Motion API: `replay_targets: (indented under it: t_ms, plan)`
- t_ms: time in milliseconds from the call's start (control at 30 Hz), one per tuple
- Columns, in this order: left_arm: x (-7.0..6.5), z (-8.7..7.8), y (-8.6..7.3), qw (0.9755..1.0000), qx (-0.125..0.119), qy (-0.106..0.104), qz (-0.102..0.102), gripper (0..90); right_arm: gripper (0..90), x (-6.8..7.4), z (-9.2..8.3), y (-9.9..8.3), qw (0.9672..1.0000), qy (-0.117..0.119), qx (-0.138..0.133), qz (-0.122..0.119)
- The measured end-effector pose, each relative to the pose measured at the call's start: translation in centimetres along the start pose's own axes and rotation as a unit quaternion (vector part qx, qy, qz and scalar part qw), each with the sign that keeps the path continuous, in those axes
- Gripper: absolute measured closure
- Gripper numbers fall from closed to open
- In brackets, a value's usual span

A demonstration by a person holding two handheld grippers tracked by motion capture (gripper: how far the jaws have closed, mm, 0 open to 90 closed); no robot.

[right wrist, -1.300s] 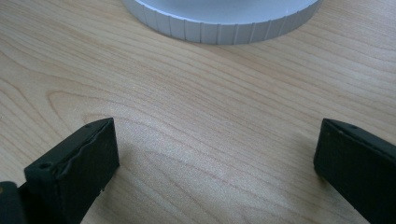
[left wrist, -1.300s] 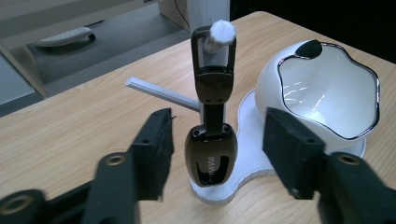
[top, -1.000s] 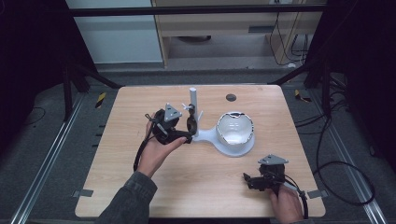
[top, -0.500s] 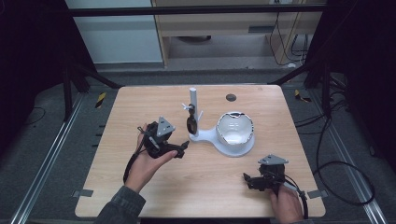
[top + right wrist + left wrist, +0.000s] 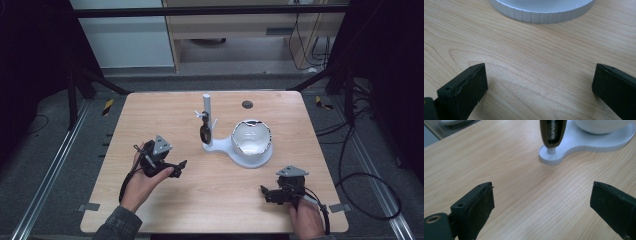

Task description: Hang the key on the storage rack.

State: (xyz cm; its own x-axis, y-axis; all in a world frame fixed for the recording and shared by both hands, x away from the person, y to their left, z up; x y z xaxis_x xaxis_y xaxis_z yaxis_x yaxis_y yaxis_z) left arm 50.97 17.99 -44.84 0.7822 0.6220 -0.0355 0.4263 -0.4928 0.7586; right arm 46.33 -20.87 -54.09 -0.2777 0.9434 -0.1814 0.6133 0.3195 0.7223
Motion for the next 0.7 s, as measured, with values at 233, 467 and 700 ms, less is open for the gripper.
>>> replay_targets:
  t_ms: [233, 467, 700]
  plan:
    - [1.3, -0.2, -2.3, 0.9999, 0.009, 0.002, -0.014, 4.7, 0.3, 0.0, 0.0, 0.0, 1.0000, 0.000, 0.000, 0.000]
    - [2.6, -0.4, -4.4, 0.9992, 0.020, 0.012, -0.032, 4.5, 0.3, 0.0, 0.0, 0.0, 1.0000, 0.000, 0.000, 0.000]
    - [3.7, -0.3, -6.5, 0.9977, 0.036, 0.023, -0.053, 5.2, 0.3, 0.0, 0.0, 0.0, 1.0000, 0.000, 0.000, 0.001]
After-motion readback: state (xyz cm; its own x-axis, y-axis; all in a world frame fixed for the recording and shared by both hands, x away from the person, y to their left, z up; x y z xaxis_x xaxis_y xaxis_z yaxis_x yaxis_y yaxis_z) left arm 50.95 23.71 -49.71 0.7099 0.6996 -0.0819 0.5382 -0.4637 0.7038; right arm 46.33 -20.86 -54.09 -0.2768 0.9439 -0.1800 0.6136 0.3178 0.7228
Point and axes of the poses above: each handheld gripper's, and its own axes: z roughly forward along the jaws, y roughly out of its top, x roughly to its left, the point moved 4 cm from there along z, roughly forward along the jaws, and after that the axes turned 15 degrees about -y, right-handed, at the moved point
